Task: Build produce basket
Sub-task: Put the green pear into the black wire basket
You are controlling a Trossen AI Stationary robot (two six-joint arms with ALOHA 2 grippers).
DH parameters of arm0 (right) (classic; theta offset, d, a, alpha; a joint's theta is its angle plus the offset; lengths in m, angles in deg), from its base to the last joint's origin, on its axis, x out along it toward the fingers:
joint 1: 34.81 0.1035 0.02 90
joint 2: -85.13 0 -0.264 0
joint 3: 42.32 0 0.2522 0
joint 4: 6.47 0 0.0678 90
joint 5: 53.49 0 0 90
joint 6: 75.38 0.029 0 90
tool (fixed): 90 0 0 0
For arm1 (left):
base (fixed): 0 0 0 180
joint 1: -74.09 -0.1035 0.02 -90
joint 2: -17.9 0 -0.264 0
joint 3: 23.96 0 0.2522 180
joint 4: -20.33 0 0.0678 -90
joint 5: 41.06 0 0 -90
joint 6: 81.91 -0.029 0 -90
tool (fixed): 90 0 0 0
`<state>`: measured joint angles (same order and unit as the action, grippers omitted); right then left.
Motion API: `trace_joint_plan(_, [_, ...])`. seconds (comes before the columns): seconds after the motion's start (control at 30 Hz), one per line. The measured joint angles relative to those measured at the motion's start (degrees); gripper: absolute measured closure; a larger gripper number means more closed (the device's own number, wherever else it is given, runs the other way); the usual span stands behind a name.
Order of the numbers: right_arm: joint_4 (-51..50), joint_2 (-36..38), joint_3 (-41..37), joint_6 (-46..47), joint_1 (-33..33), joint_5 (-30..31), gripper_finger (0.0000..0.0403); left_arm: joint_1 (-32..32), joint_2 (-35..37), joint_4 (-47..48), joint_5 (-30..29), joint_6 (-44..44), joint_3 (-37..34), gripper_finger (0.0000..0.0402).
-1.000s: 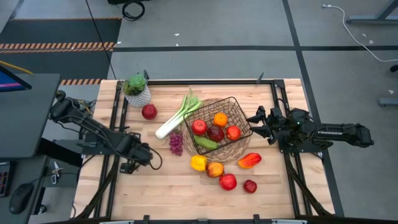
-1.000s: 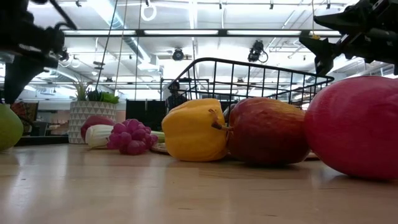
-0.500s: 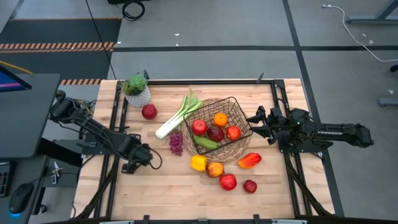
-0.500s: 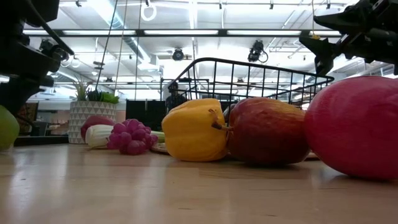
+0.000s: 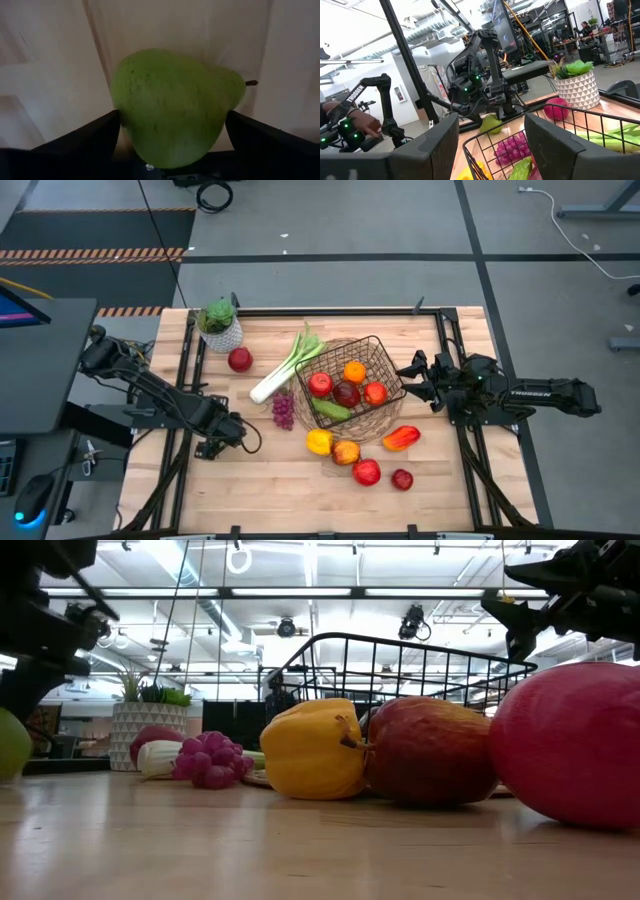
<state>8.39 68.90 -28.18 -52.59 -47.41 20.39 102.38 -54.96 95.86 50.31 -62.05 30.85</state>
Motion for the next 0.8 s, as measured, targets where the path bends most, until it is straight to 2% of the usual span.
trace_joint_plan(0.23, [0.0,0.0,0.0,0.0,0.01,0.0,0.0172,-1.81,0.02,6.32,-1.58,-1.01,4.83,0.007])
trace_joint_plan(0.4, [0.0,0.01,0.0,0.0,0.01,0.0,0.0172,-3.36,0.1,5.77,-2.81,-1.5,5.56,0.0099])
trace_joint_plan(0.6, [0.0,0.02,0.0,0.0,0.02,-0.02,0.0172,-1.78,0.09,3.59,-4.11,-9.82,6.14,0.0103])
trace_joint_plan(0.8, [0.0,0.0,-0.01,0.0,0.0,0.0,0.0172,0.31,0.09,2.92,-9.05,-15.66,10.37,0.0105])
